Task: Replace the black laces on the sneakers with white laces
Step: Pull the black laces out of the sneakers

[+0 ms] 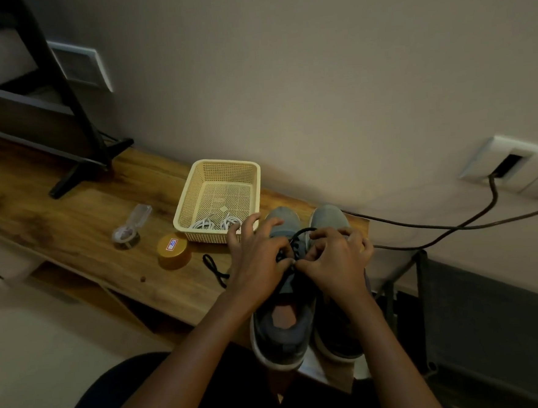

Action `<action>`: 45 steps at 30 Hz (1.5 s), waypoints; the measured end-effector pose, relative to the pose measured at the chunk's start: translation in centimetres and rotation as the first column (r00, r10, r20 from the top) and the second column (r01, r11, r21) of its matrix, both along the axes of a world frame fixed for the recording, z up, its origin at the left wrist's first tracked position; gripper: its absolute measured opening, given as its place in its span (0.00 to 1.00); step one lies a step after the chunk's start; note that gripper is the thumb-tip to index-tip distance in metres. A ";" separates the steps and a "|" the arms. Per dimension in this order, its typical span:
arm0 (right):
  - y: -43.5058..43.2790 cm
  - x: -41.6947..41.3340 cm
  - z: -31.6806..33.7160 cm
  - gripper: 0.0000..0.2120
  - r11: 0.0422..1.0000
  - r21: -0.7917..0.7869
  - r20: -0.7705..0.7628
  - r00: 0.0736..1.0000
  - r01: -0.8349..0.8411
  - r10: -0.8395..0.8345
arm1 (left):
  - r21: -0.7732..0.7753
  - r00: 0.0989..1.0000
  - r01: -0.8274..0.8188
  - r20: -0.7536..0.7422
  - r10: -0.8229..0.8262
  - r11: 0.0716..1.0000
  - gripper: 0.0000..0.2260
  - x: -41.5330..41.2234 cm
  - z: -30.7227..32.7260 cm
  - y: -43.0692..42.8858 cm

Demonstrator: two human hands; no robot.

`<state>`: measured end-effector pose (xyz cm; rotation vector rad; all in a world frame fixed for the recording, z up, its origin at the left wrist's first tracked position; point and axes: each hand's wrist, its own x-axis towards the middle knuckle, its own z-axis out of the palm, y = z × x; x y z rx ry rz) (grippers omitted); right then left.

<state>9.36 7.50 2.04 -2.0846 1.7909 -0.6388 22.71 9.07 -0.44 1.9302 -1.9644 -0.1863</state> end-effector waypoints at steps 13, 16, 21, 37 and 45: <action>0.3 0.1 0.6 0.14 0.999 0.047 -0.109 0.994 -0.009 0.014 | 0.003 0.935 -0.182 -0.310 0.174 0.983 0.10 1.1 1.0 0.0; 0.2 0.1 0.5 0.13 0.999 0.052 -0.089 0.996 -0.010 0.015 | 0.021 0.978 -0.030 -0.206 0.033 0.999 0.17 0.4 1.0 0.3; 0.0 0.0 0.2 0.12 0.999 0.045 -0.050 0.999 -0.007 0.009 | 0.064 1.000 0.016 0.020 -0.017 0.998 0.13 -0.1 0.4 0.4; -0.7 -0.3 -0.9 0.15 0.998 0.058 0.009 1.000 0.016 -0.017 | 0.011 0.953 -0.178 -0.248 0.175 0.984 0.11 1.0 0.9 0.0; -0.7 -0.4 -0.6 0.13 0.998 0.065 0.025 1.000 -0.013 0.012 | 0.051 1.000 -0.023 -0.013 0.024 0.998 0.08 -0.4 -0.1 0.4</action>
